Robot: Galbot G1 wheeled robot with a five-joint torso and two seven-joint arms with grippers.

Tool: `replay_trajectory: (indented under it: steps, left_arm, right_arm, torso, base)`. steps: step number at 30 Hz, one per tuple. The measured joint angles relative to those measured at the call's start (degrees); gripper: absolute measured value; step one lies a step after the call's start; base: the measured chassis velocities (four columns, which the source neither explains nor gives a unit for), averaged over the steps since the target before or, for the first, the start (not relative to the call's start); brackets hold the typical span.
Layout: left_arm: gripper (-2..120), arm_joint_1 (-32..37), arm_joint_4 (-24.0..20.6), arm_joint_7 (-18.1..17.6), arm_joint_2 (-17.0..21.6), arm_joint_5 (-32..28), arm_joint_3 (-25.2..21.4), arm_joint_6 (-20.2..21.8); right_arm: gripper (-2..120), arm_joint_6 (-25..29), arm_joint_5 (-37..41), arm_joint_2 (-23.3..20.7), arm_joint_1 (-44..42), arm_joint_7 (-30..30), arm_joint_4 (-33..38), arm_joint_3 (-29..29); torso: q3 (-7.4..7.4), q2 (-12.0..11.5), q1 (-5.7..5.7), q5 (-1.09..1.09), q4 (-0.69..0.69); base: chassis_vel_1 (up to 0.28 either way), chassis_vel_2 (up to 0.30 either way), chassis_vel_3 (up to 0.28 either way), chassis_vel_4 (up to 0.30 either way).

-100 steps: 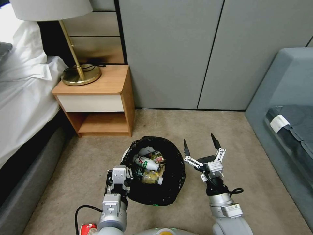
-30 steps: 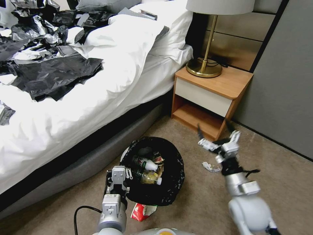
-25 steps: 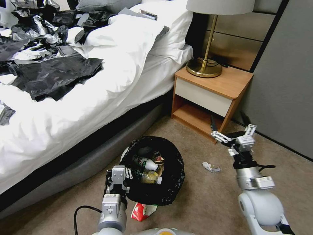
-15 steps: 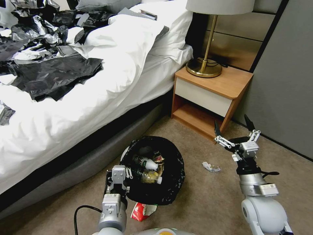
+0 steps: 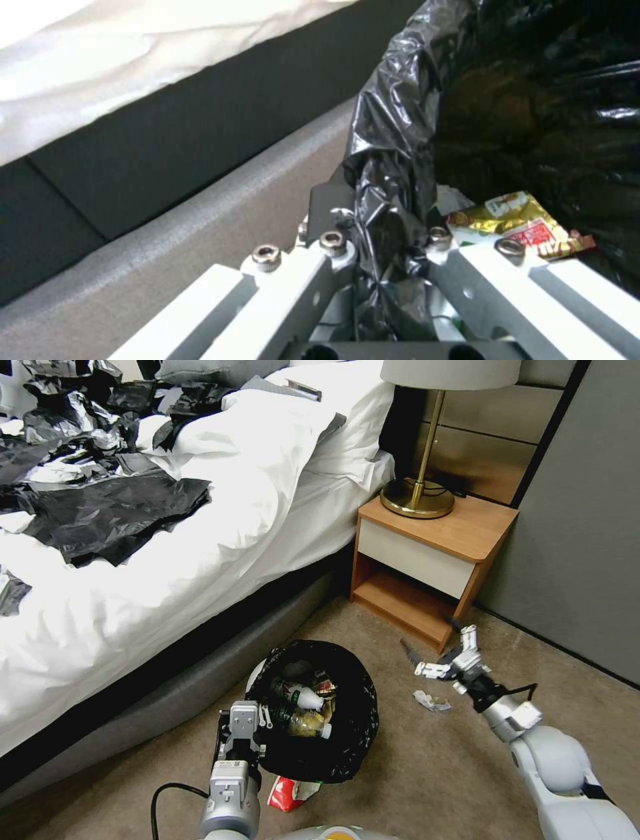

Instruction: Pick up the trash bin, then pick up the garbage from the floor and place it into the trash bin.

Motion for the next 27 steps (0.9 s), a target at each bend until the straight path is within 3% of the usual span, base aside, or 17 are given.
replay_trajectory:
  steps: [1,4,5,9,13,20,27]
  left_arm:
    - [2,0.0,0.0,0.0,0.0,0.0,0.0,0.0]
    - [2,0.3,0.0,0.0,-0.3,0.5,-0.1,0.0]
    - [2,0.3,0.0,0.0,-0.3,0.5,-0.1,0.0]
    - [2,0.5,0.0,-0.1,-0.7,1.2,-0.2,0.0]
    - [2,0.6,0.2,-0.1,-0.8,1.4,-0.2,0.0]
    - [2,0.8,0.6,-0.1,-0.9,1.7,-0.3,0.0]
    - [2,1.0,0.7,-0.1,-1.0,2.1,-0.2,0.0]
  right_arm:
    - [100,0.0,0.0,0.0,0.0,0.0,0.0,0.0]
    - [100,2.6,-5.5,2.3,5.2,1.8,-12.4,-3.6]
    - [100,2.6,-5.5,2.3,5.2,1.8,-12.4,-3.6]
    - [100,3.2,-10.2,4.8,10.7,5.3,-24.6,-6.4]
    - [100,2.8,-13.1,6.1,14.1,8.4,-32.2,-6.9]
    - [100,0.7,-16.1,7.5,19.4,13.8,-43.6,-6.8]
    - [100,-2.0,-16.6,7.9,21.6,15.5,-48.7,-6.7]
  torso:
    - [0.0,0.0,0.0,0.0,0.0]
    - [0.0,0.0,0.0,-0.02,0.01]
    - [0.0,0.0,0.0,-0.02,0.01]
    - [0.0,0.0,0.0,-0.02,0.01]
    - [0.0,0.0,0.0,-0.02,0.0]
    - [0.0,0.0,0.0,-0.03,0.0]
    - [0.0,0.0,0.0,-0.03,0.0]
  base:
    - [0.0,0.0,0.0,0.0]
    - [0.0,0.0,0.0,0.0]
    - [0.0,0.0,0.0,0.0]
    - [0.0,0.0,0.0,0.0]
    - [0.0,0.0,0.0,0.0]
    - [0.0,0.0,0.0,0.0]
    - [0.0,0.0,0.0,0.0]
